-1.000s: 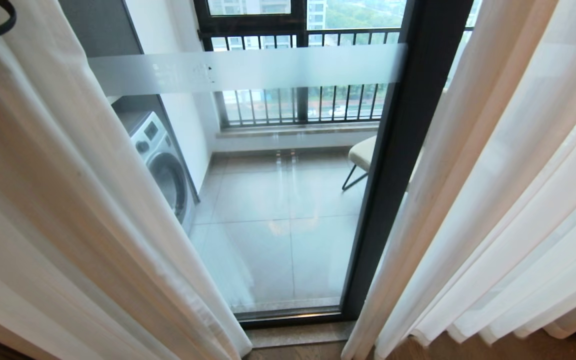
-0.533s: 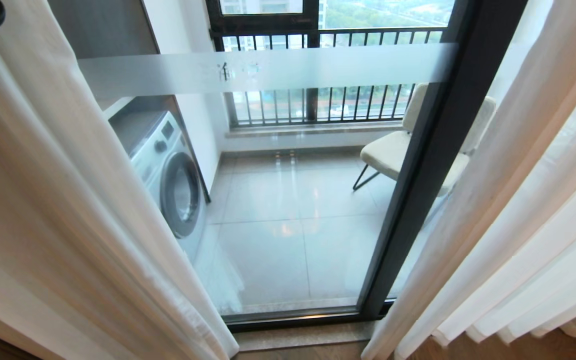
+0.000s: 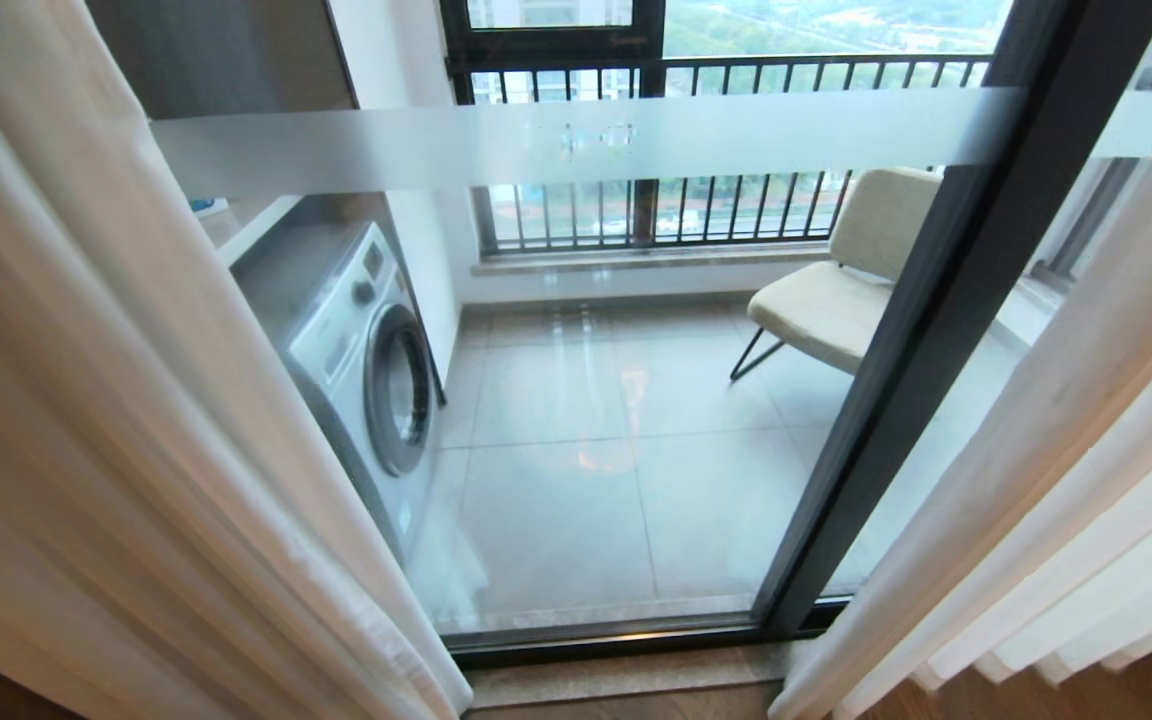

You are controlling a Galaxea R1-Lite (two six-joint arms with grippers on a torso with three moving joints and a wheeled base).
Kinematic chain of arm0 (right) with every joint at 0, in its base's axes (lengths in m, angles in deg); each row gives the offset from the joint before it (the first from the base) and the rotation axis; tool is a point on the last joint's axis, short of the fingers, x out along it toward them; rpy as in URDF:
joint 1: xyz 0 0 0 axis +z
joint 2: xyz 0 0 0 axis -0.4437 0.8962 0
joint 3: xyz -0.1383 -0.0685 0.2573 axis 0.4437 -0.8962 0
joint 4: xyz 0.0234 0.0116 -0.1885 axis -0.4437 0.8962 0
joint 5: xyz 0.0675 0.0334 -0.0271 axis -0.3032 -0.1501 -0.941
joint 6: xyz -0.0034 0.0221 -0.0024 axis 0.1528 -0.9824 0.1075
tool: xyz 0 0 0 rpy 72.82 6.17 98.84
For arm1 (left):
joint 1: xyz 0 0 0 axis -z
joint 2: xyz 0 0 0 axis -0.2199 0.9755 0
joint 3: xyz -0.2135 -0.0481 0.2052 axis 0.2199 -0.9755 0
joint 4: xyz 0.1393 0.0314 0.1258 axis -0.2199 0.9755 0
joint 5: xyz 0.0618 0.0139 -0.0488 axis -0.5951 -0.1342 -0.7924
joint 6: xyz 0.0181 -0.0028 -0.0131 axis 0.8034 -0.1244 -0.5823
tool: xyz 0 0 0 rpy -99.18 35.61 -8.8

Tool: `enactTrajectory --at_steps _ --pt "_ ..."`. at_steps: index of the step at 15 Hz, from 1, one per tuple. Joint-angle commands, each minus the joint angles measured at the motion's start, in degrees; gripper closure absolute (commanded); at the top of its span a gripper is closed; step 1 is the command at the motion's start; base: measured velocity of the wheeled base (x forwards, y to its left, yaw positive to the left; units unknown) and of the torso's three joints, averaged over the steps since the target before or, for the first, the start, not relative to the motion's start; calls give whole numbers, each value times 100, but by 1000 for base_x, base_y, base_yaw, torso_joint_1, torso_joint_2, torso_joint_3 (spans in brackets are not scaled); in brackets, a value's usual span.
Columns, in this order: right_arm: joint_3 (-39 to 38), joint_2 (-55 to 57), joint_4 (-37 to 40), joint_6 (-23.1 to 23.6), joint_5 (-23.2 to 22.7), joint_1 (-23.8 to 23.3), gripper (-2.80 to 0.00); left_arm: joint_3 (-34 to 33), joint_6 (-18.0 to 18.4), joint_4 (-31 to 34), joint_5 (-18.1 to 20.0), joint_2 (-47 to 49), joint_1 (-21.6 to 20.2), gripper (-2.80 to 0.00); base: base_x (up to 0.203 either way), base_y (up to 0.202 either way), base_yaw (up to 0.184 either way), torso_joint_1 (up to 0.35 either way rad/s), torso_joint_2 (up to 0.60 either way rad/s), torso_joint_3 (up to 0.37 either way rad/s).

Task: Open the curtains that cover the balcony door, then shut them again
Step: Pull the inner curtains open on both sides

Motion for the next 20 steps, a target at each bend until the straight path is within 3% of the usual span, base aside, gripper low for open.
enactTrajectory --at_steps 1,9,20 --pt "0 7 0 5 -2 4 0 -8 5 -5 -9 -33 8 0 0 191 -1 7 2 2" --pt "0 7 0 5 -2 0 0 -8 13 -11 -9 -59 17 0 0 178 -1 2 2 2" --pt "0 7 0 5 -2 0 0 36 -14 -31 27 -86 -2 0 0 0 0 0 0 0"
